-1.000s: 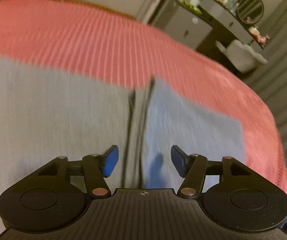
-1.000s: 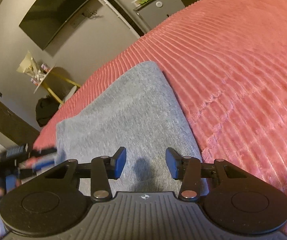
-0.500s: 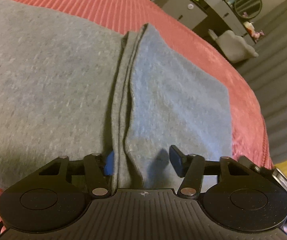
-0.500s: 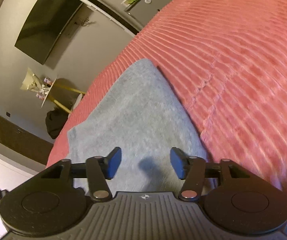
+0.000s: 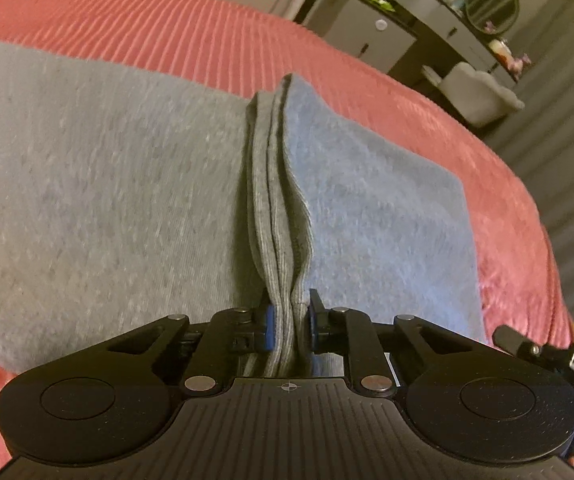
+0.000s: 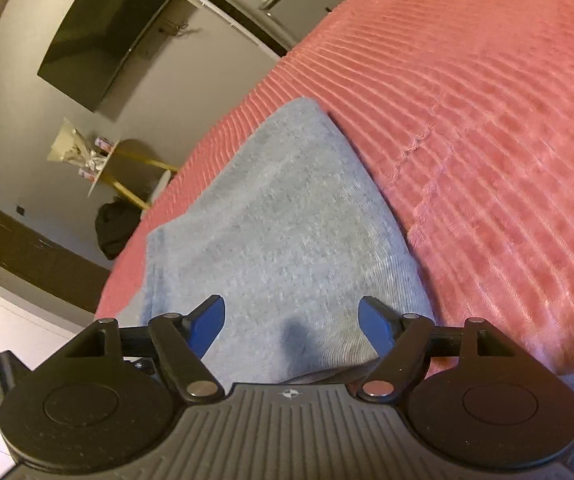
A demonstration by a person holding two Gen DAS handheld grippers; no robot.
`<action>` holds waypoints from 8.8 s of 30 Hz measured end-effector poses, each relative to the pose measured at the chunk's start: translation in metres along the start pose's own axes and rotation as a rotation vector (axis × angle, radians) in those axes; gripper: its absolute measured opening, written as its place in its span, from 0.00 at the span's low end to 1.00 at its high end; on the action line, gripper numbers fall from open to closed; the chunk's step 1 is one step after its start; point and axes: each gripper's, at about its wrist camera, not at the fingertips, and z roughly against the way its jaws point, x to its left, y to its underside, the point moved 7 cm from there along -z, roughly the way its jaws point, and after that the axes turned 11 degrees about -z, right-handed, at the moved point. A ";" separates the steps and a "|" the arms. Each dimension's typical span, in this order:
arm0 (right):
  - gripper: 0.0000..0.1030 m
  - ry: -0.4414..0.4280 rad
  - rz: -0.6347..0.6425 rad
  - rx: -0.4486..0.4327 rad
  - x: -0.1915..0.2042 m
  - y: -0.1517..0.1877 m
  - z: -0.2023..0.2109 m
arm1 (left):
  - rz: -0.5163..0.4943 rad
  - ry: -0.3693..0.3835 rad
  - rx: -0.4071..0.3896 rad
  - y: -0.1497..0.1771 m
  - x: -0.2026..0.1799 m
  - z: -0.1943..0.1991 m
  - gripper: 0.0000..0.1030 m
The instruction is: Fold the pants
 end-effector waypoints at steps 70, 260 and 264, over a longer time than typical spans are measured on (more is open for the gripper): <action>0.85 0.122 0.256 -0.050 0.030 0.011 -0.039 | 0.909 -0.296 -0.535 0.062 0.282 0.124 0.52; 0.43 -0.168 0.111 -0.144 0.091 0.032 -0.007 | -0.023 -0.306 -0.041 0.069 0.015 0.048 0.66; 0.42 -0.226 0.068 -0.152 0.100 0.029 0.004 | -0.012 -0.311 -0.062 0.070 0.017 0.053 0.58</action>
